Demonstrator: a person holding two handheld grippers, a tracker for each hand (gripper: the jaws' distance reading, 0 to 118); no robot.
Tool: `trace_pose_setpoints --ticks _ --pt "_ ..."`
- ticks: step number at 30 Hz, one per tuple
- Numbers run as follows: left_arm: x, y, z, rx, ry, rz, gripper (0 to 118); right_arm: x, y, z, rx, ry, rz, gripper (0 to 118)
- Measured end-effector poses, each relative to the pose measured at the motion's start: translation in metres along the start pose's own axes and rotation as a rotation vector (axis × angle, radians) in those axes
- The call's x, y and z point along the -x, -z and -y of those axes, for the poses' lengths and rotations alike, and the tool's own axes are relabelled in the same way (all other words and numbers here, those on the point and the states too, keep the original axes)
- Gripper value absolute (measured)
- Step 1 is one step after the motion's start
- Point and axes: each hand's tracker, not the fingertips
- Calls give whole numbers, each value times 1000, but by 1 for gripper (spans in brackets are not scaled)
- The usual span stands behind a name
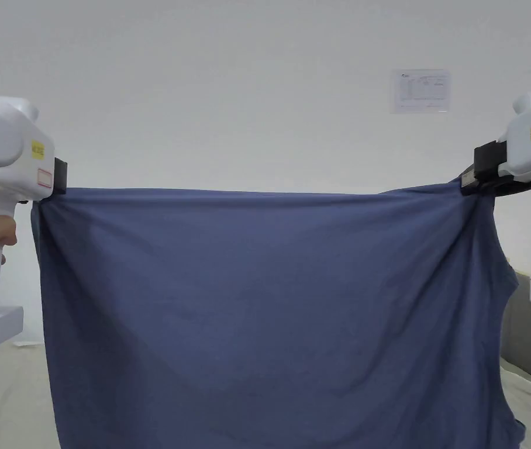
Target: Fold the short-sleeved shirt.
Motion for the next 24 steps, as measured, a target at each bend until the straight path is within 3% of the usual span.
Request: trace_pose_setpoints --ticks 2,10,18,24 --pt "-2 6 -2 9 10 -6 7 -1 1 -3 -1 44 -20 3" --pt "-14 52 1 46 17 -35 7 -5 33 -24 2 29 -7 3" --pt "-36 123 10 86 46 -32 6 -9 106 -35 23 5 37 2" --pt "-46 174 -3 93 26 -8 5 -16 165 -55 33 38 68 2"
